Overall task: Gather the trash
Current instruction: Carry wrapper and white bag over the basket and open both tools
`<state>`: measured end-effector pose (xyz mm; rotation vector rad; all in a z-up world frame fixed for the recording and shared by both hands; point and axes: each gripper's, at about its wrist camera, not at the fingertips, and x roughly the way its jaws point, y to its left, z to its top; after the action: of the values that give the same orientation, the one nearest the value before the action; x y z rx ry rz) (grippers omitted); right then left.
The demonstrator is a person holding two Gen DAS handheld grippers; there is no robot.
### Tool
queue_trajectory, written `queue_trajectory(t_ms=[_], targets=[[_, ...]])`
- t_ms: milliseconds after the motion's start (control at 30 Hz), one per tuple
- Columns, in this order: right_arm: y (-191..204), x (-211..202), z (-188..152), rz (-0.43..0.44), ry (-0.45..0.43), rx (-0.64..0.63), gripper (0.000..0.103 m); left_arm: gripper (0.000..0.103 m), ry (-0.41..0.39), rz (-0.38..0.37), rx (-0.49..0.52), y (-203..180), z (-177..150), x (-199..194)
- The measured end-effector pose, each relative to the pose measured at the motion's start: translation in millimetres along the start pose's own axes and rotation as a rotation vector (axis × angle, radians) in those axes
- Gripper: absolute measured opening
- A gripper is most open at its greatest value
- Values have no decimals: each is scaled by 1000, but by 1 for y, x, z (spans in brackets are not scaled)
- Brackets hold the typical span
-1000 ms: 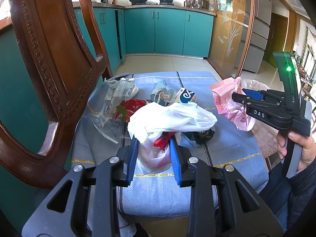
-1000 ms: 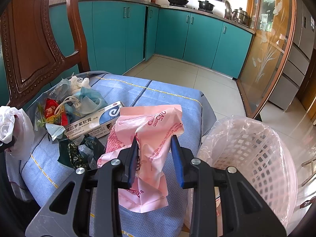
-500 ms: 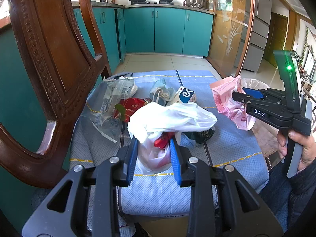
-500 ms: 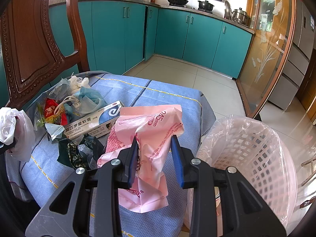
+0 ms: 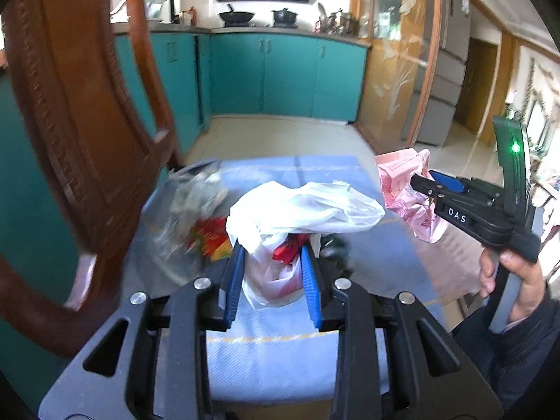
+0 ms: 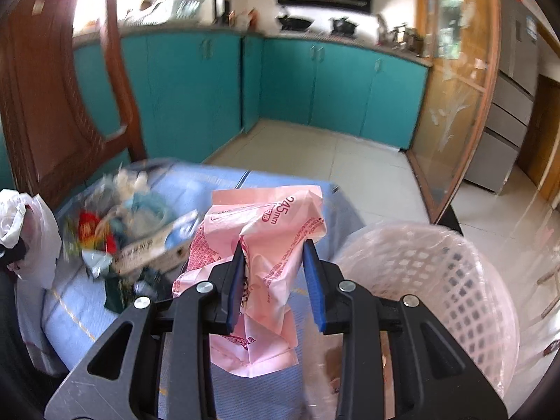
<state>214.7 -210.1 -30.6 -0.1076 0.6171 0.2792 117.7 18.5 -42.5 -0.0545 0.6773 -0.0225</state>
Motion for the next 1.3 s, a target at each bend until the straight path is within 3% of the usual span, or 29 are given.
queue_trajectory(t_ms=[133, 300, 400, 500, 600, 667, 733, 867, 933, 1100, 1300], targets=[[-53, -25, 0, -85, -65, 113, 33, 32, -18, -89, 25, -23, 17, 7], [-127, -28, -27, -217, 39, 271, 33, 32, -10, -193, 83, -61, 31, 26], [-152, -21, -44, -263, 116, 332, 33, 32, 21, -268, 123, -93, 37, 48], [-172, -22, -53, -298, 142, 399, 44, 32, 80, -366, 152, -131, 41, 75], [-184, -34, -51, -322, 80, 456, 61, 32, 127, -431, 173, -160, 42, 94], [-193, -44, -51, -343, 24, 506, 67, 39, 146, -480, 189, -182, 39, 103], [-196, -48, -51, -354, -7, 544, 68, 62, 152, -512, 200, -196, 37, 108], [-197, -50, -51, -348, -37, 581, 68, 79, 118, -471, 234, -203, 33, 104], [-189, -44, -49, -350, -41, 561, 68, 84, 84, -388, 255, -197, 34, 99], [-169, -37, -42, -325, -48, 495, 68, 87, 23, -208, 241, -166, 37, 86], [-135, -26, -27, -266, -65, 397, 68, 88, 15, -33, 204, -122, 42, 77]])
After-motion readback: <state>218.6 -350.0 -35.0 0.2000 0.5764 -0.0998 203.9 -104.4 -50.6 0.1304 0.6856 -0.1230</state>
